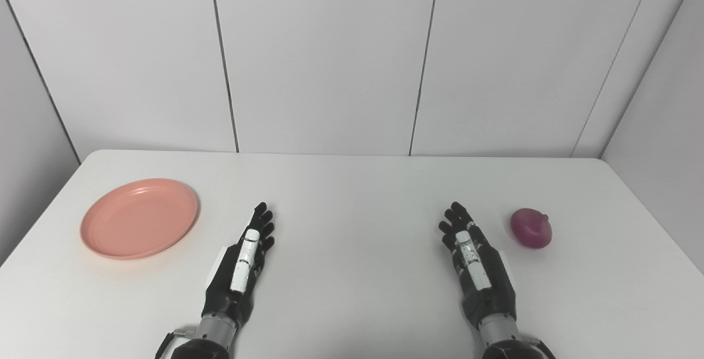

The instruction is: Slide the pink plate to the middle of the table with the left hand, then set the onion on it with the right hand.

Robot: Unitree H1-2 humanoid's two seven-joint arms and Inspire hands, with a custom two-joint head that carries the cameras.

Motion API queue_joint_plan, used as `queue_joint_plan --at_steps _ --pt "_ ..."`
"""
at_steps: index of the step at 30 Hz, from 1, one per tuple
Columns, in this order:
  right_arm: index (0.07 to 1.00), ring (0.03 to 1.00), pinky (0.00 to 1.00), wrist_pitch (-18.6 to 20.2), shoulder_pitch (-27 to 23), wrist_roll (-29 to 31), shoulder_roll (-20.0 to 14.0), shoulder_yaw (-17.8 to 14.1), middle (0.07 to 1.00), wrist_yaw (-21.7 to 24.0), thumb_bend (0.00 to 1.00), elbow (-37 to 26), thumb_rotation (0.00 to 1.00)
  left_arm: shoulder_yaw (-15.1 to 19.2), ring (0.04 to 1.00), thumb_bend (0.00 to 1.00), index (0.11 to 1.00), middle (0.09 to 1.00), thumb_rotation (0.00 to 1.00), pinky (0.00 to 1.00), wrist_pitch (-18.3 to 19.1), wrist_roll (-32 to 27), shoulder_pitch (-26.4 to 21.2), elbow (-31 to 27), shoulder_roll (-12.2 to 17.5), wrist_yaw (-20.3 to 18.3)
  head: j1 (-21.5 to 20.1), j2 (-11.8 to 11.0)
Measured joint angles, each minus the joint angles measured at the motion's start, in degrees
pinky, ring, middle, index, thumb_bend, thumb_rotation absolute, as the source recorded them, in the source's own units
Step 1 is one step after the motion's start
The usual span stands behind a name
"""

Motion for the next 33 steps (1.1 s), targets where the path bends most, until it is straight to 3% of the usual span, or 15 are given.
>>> queue_joint_plan --at_steps 19,33 --pt "0.907 0.906 0.95 0.0 -0.2 0.0 0.3 -0.3 0.905 -0.1 0.57 0.1 0.63 0.0 1.000 0.51 1.000 1.000 1.00 1.00 -0.5 -0.6 -0.3 0.6 0.1 -0.3 0.0 0.0" --pt "0.923 0.920 0.96 0.0 -0.2 -0.2 0.3 -0.2 0.921 -0.1 0.55 0.2 0.68 -0.1 1.000 0.51 1.000 1.000 1.00 1.00 -0.5 -0.6 -0.3 0.6 0.1 -0.3 0.0 0.0"
